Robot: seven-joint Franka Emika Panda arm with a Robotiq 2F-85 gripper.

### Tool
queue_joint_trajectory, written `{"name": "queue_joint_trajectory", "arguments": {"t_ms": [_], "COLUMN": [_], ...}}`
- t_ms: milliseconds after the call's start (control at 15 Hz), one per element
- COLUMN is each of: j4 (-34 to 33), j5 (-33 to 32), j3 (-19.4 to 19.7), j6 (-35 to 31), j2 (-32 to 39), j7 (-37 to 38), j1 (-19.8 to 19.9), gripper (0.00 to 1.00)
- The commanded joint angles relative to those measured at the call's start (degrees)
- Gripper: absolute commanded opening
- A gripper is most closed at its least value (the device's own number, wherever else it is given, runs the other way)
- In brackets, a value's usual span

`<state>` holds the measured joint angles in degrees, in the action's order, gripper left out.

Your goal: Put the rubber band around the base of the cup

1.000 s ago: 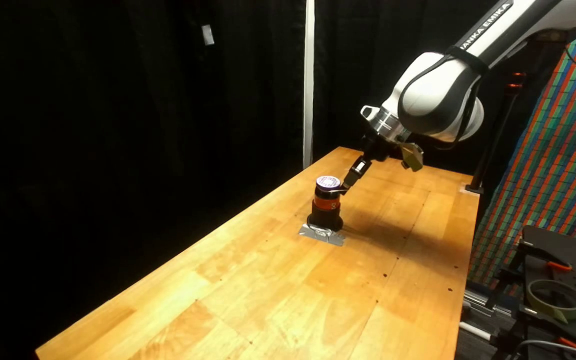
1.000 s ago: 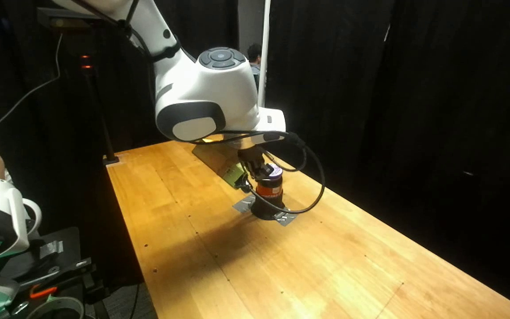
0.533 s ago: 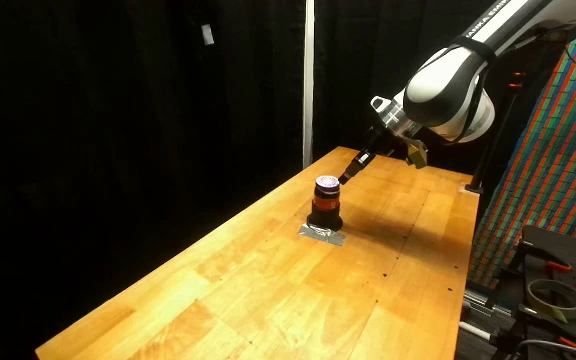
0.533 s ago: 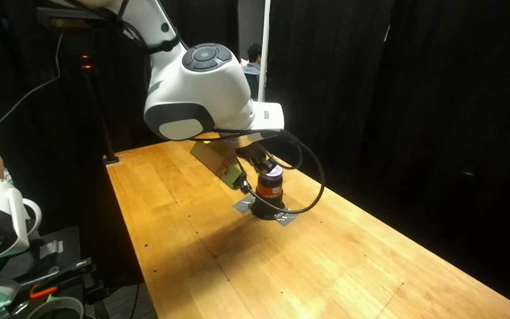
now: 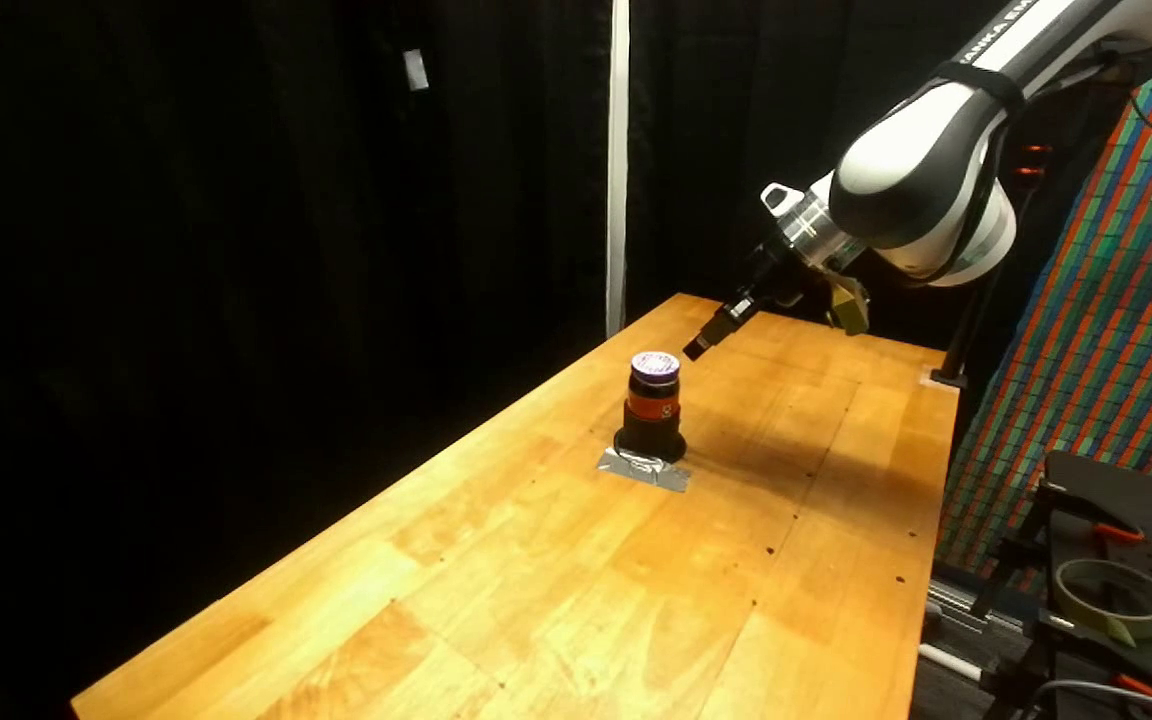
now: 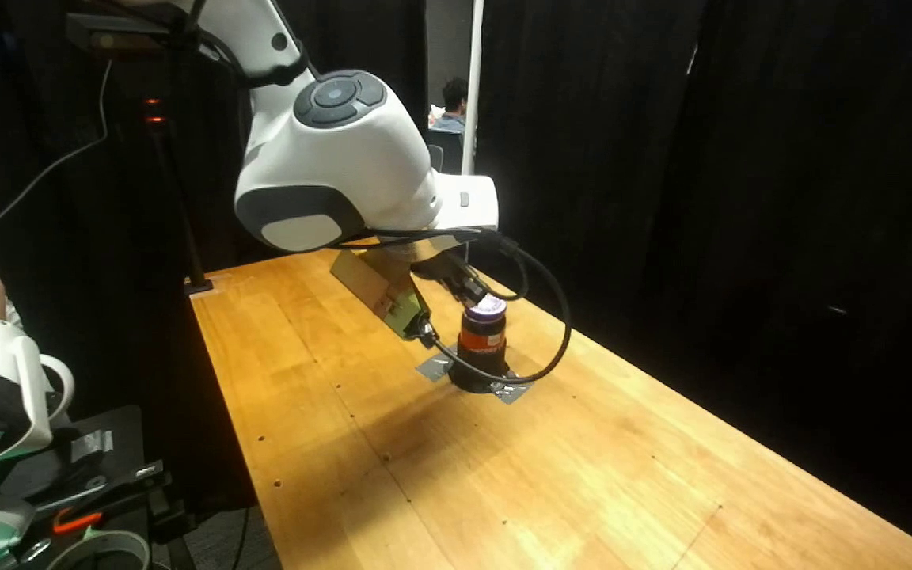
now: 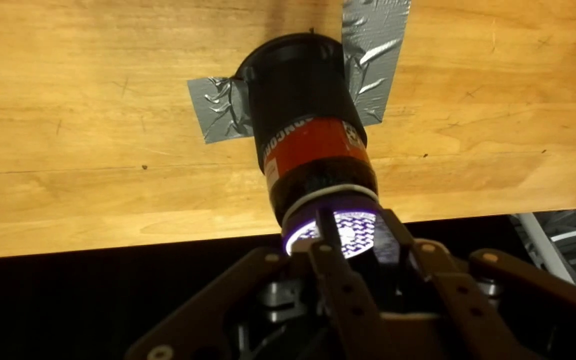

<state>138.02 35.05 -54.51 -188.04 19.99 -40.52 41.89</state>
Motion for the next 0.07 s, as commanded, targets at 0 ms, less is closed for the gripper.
{"name": "queue_joint_trajectory", "arguments": {"t_ms": [0], "j4": [0.3], "j5": [0.0], "j3": [-0.1], "j6": [0.1], "j2": [0.0], "j7": [0.0], "j1": [0.4], "gripper": [0.35]}}
